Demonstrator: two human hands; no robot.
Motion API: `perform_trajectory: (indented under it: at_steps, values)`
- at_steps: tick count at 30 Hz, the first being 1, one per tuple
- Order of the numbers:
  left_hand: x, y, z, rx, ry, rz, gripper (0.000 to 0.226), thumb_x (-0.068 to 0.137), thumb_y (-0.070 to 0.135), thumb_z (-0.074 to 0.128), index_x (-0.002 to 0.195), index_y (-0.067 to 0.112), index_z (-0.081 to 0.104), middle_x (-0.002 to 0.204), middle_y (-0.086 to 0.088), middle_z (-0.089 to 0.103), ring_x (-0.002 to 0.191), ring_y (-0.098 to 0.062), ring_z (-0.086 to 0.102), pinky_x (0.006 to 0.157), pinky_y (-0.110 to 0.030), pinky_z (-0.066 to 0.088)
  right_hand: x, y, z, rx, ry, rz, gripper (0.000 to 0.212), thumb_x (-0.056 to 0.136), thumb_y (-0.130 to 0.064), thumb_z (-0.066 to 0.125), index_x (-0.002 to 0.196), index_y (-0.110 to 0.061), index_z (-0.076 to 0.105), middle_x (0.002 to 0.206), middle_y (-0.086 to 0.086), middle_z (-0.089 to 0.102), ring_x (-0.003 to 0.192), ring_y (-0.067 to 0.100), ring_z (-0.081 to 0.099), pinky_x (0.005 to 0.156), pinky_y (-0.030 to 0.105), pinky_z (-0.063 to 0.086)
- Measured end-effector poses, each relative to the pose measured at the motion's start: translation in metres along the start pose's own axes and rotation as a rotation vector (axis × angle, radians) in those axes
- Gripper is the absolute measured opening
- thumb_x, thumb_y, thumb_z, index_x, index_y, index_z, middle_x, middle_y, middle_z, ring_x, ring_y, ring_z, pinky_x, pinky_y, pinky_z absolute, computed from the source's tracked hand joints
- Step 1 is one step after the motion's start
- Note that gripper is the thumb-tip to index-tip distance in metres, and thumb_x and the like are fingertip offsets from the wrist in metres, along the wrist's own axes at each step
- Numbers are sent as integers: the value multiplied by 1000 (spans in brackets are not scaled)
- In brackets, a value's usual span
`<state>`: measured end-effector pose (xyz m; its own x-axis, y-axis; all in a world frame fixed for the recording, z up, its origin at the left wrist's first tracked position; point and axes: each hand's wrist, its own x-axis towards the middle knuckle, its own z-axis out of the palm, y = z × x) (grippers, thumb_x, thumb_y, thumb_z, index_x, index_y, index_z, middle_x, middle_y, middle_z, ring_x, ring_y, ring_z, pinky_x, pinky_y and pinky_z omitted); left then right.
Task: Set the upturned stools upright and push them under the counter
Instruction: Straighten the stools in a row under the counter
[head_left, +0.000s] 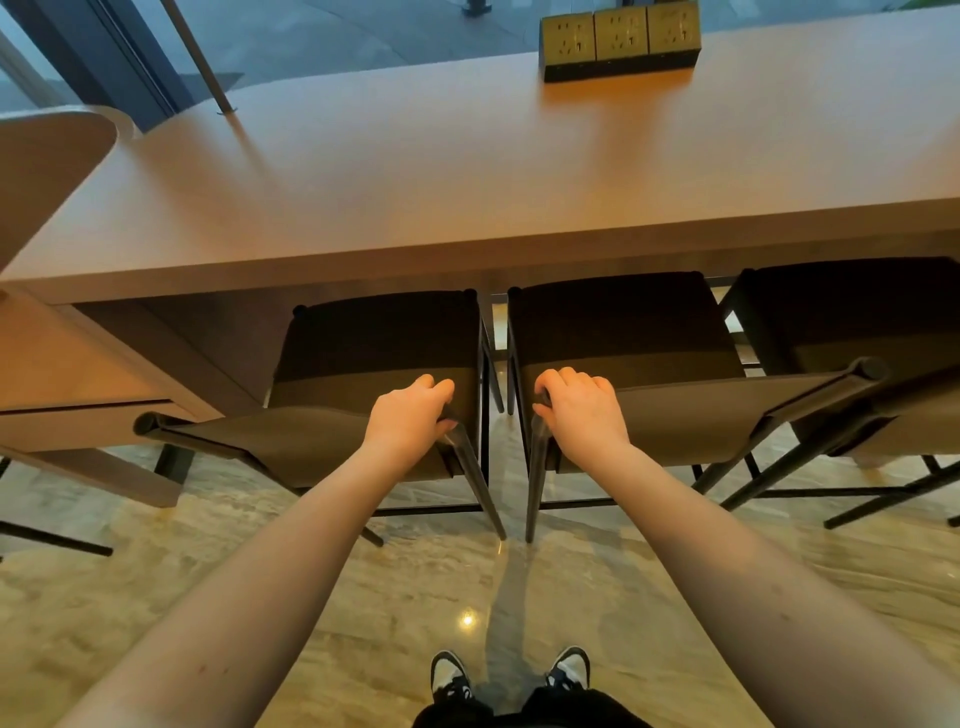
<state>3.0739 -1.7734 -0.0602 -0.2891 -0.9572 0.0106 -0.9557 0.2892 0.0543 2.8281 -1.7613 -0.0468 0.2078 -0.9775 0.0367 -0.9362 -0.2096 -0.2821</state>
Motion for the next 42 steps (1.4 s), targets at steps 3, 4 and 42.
perform_trajectory:
  at_steps: [3, 4, 42]
  values:
    - [-3, -4, -3, 2, 6, -10, 27, 89, 38, 71, 101, 23, 52, 91, 4, 55, 66, -15, 62, 59, -34, 58, 0, -2, -1, 8, -1, 18, 25, 97, -36, 55, 119, -23, 54, 114, 0, 60, 107, 20, 56, 97, 34, 39]
    - [-4, -4, -4, 1, 8, -14, 27, 89, 38, 71, 101, 23, 52, 91, 4, 56, 67, -15, 62, 59, -34, 58, 0, -2, -1, 8, -4, 23, 25, 97, -36, 55, 119, -23, 54, 114, -1, 60, 107, 19, 56, 97, 34, 39]
    - [20, -5, -3, 138, -72, 431, 28, 94, 41, 63, 112, 20, 61, 93, 4, 62, 70, -13, 66, 63, -28, 58, 1, 0, 9, -22, 35, 36, 23, 96, -36, 57, 117, -25, 54, 111, -2, 62, 104, 17, 58, 96, 32, 40]
